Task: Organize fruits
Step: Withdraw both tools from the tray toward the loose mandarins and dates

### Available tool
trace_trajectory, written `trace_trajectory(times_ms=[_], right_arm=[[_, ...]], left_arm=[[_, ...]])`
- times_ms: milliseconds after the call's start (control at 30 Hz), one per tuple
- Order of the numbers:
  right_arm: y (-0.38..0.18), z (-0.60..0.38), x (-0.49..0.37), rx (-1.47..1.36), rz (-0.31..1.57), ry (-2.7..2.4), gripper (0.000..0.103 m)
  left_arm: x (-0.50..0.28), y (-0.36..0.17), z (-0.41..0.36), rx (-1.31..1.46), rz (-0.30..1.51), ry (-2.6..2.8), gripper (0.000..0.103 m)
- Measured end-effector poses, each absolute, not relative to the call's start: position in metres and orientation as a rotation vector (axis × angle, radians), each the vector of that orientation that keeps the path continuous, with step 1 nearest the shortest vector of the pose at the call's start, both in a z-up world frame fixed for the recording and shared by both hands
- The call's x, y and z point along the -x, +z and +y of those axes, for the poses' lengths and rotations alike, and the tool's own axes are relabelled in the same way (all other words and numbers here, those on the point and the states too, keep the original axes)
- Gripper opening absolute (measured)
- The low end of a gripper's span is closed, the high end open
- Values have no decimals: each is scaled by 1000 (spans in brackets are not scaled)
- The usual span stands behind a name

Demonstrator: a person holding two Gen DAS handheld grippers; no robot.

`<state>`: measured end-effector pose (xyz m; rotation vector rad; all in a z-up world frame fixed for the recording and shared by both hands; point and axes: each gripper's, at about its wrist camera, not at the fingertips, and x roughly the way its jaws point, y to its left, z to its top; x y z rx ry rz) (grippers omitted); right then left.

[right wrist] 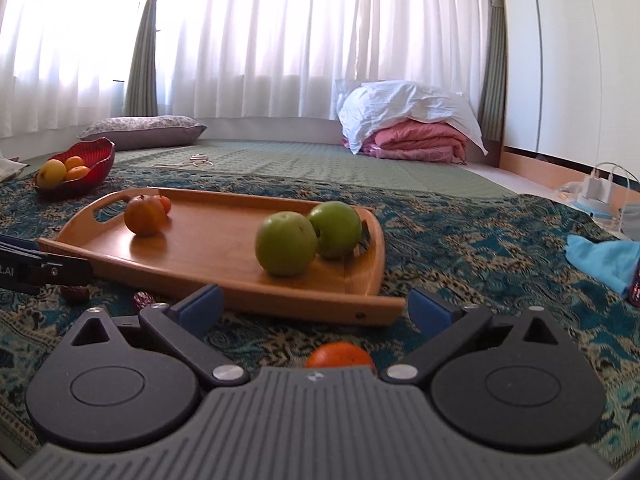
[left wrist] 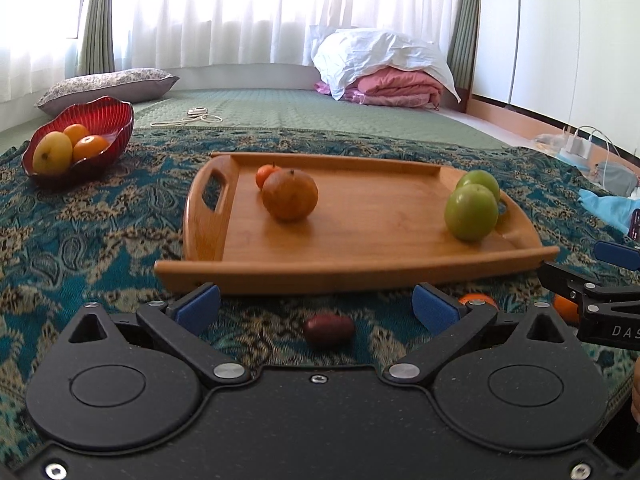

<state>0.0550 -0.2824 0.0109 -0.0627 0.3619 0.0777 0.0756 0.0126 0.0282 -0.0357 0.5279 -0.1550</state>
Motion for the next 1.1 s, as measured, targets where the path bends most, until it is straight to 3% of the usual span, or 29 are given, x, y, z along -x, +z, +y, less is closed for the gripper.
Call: trace_trajectory(times_ms=[1100], right_arm=[[-29, -278, -54, 28, 476, -8, 103]], left_arm=[[-80, -4, -4, -20, 582, -101, 103]])
